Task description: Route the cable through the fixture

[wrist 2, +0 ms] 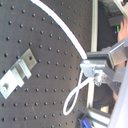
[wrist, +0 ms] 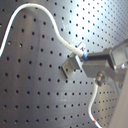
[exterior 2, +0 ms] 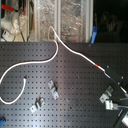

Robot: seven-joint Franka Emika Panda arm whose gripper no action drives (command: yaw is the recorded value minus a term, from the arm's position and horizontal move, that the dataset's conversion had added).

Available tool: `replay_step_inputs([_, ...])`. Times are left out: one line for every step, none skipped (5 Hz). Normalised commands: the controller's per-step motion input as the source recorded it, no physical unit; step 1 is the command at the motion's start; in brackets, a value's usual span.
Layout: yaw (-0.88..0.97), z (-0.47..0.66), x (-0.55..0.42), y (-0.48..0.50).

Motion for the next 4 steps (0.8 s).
replay_step_inputs([0.00, 0.00, -0.009, -0.011])
replay_step_inputs([0.13, 0.16, -0.006, -0.006])
replay_step_inputs([0.87, 0.21, -0.123, 0.094])
replay_step_inputs([0.97, 0.23, -0.033, 0.032])
